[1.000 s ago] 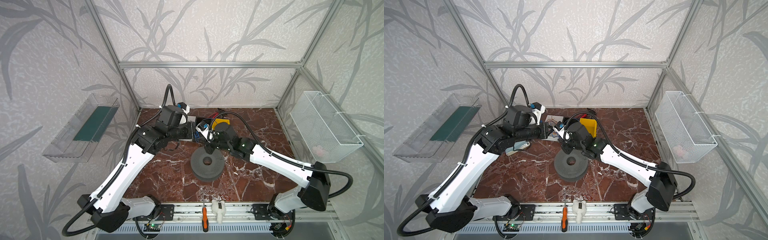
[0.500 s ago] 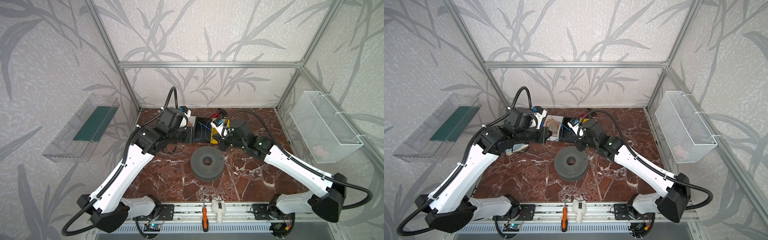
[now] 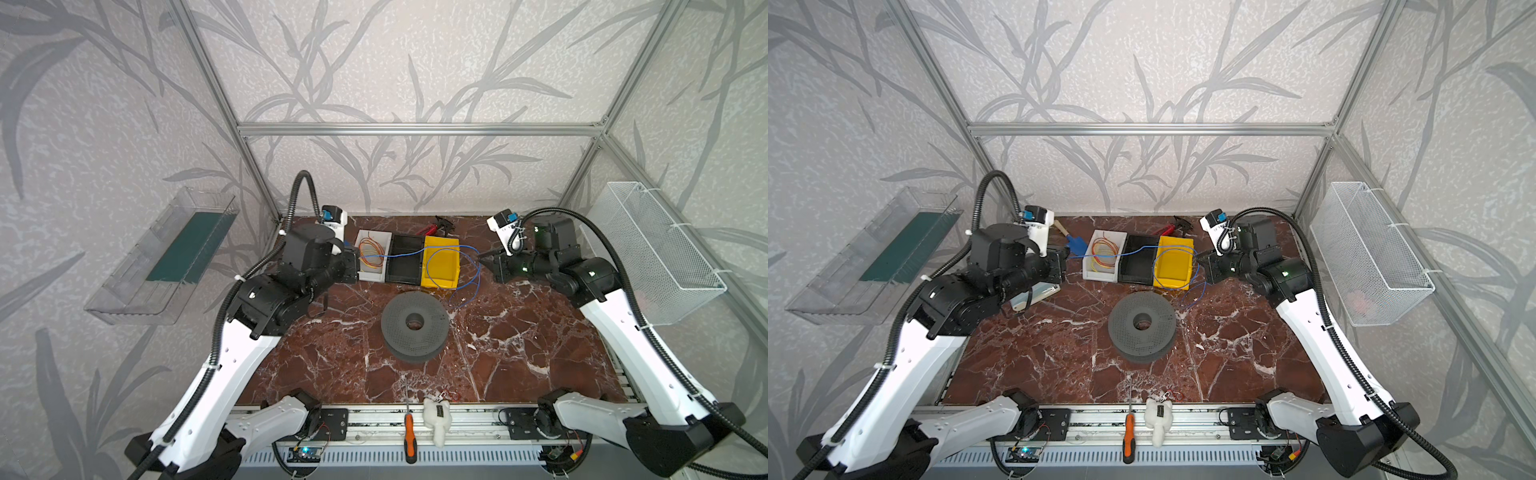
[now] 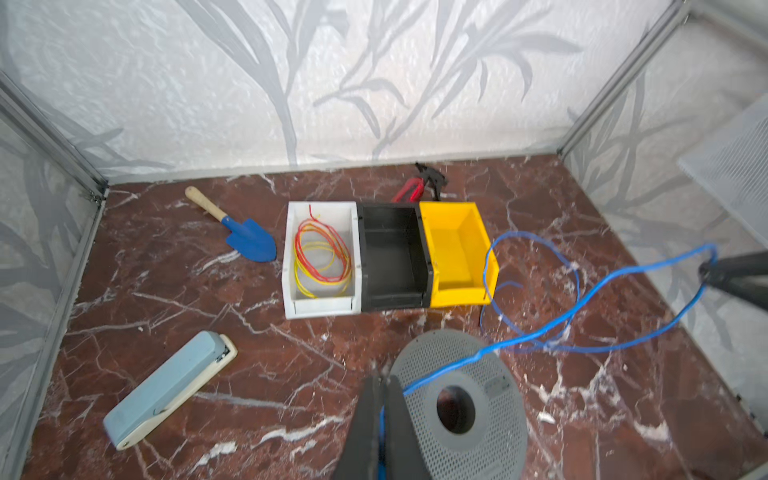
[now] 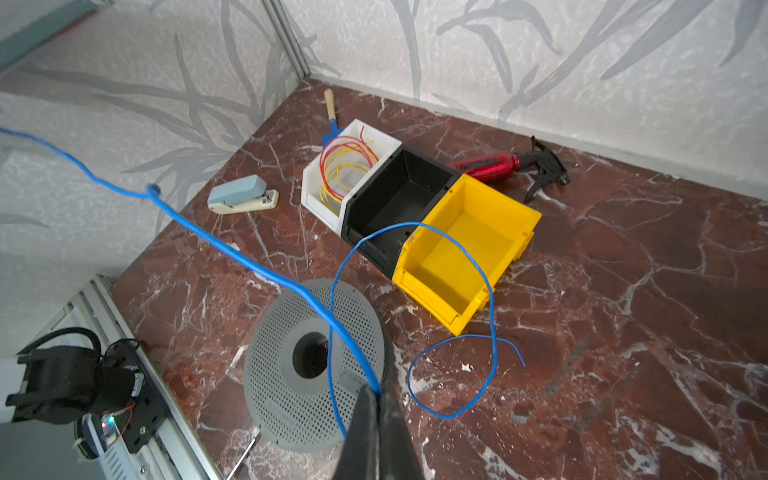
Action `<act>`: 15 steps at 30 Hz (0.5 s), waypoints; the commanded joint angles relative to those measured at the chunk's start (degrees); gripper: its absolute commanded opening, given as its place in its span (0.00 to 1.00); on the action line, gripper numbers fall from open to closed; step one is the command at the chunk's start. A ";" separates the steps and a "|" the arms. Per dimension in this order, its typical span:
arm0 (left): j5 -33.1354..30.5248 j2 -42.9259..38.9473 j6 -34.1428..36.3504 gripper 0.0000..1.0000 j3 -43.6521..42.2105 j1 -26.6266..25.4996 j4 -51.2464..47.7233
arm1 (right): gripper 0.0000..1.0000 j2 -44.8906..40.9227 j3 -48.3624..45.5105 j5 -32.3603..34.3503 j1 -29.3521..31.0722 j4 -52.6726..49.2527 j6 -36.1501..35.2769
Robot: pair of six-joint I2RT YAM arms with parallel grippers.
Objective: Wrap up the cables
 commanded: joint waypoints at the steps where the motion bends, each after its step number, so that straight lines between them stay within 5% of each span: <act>1: -5.02 -4.91 -3.57 0.00 -1.40 7.30 4.87 | 0.00 0.51 -0.47 8.05 -1.79 -6.66 -0.85; 11: 16.48 -4.52 -16.58 0.00 1.62 18.44 18.19 | 0.00 1.98 -3.38 14.33 -1.70 -7.51 -1.95; 15: 18.82 -4.74 -21.67 0.00 1.32 22.80 23.02 | 0.00 2.20 -5.17 15.96 -1.53 -6.99 -2.31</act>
